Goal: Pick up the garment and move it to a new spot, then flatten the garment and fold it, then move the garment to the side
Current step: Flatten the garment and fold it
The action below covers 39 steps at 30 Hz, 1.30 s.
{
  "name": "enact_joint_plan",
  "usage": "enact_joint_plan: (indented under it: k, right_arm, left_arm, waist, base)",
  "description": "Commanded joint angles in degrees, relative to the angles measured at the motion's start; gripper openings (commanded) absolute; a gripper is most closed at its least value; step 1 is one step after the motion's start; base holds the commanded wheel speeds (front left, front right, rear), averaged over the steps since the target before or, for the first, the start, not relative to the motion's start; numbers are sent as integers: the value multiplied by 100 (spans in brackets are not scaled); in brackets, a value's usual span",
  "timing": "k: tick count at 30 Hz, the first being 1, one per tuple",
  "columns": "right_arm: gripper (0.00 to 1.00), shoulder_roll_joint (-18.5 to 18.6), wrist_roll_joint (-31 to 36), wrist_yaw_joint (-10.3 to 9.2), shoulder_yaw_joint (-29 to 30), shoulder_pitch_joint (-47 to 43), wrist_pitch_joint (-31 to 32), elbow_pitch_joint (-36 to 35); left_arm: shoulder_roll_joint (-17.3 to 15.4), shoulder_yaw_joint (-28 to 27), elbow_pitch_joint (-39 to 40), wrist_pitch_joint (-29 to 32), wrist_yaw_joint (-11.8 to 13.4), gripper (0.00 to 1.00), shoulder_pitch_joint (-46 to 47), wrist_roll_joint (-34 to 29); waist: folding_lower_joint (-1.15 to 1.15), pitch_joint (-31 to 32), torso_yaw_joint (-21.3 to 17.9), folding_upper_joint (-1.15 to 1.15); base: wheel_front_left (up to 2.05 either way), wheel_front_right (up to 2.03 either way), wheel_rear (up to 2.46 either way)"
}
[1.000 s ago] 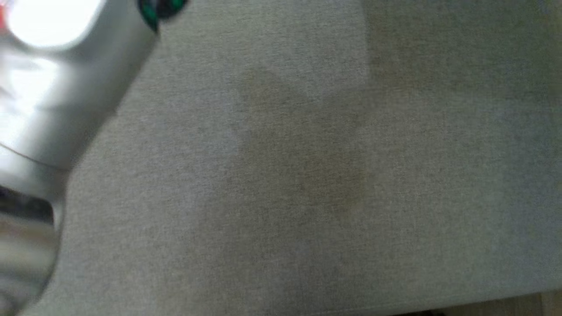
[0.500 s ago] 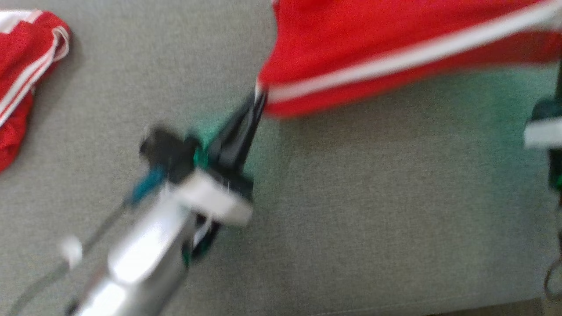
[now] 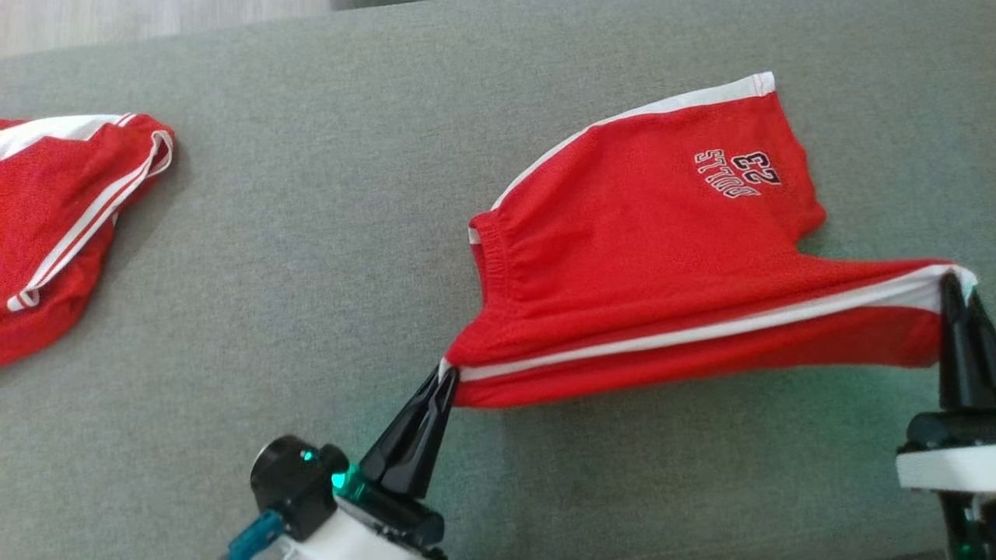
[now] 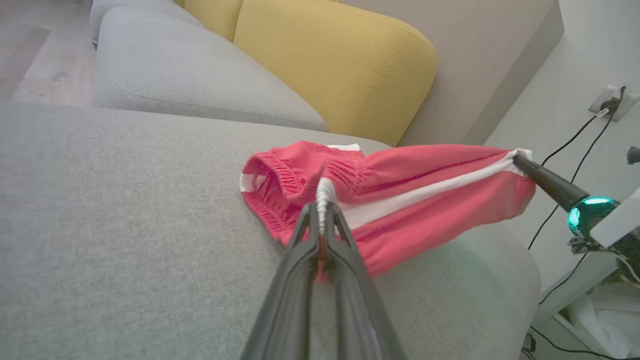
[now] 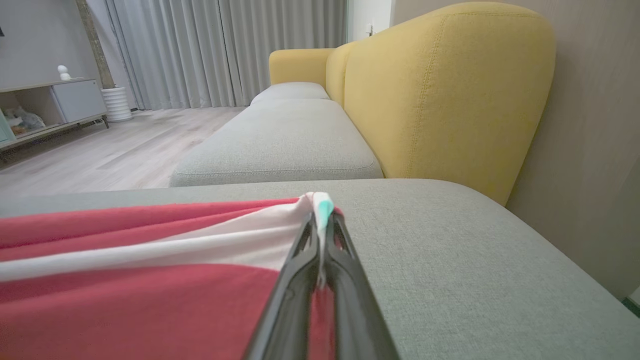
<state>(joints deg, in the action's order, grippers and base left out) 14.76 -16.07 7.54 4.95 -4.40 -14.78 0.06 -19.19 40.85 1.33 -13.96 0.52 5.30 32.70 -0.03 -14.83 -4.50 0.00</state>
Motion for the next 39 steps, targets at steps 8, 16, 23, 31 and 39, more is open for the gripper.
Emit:
enact_joint_plan:
  k: [8,16,23,31,39]
  right_arm:
    - [0,231,-86,-5,-166,1107,154,544]
    - [0,523,-157,-5,-676,2700,213,1660]
    - [0,683,-156,-5,-1020,3613,34,2624]
    - [100,587,-201,-5,-1082,3791,-19,3185]
    - [100,233,-433,-5,-656,3091,-20,2992]
  left_arm:
    - [344,-78,-22,305,-74,0,1348,-237]
    - [809,-129,-859,664,-91,0,2697,-395]
    - [936,-298,-1302,485,238,0,3091,-596]
    - [1031,-199,-1611,457,149,100,2983,-460]
    - [1063,-197,-1709,27,452,100,2627,-704]
  waist:
    - [3,-396,124,0]
    - [3,-970,186,0]
    - [3,-1189,256,0]
    - [3,-1193,306,0]
    - [3,-847,293,0]
  base:
    - [0,0,0]
    - [0,0,0]
    - [0,0,0]
    - [0,0,0]
    - [0,0,0]
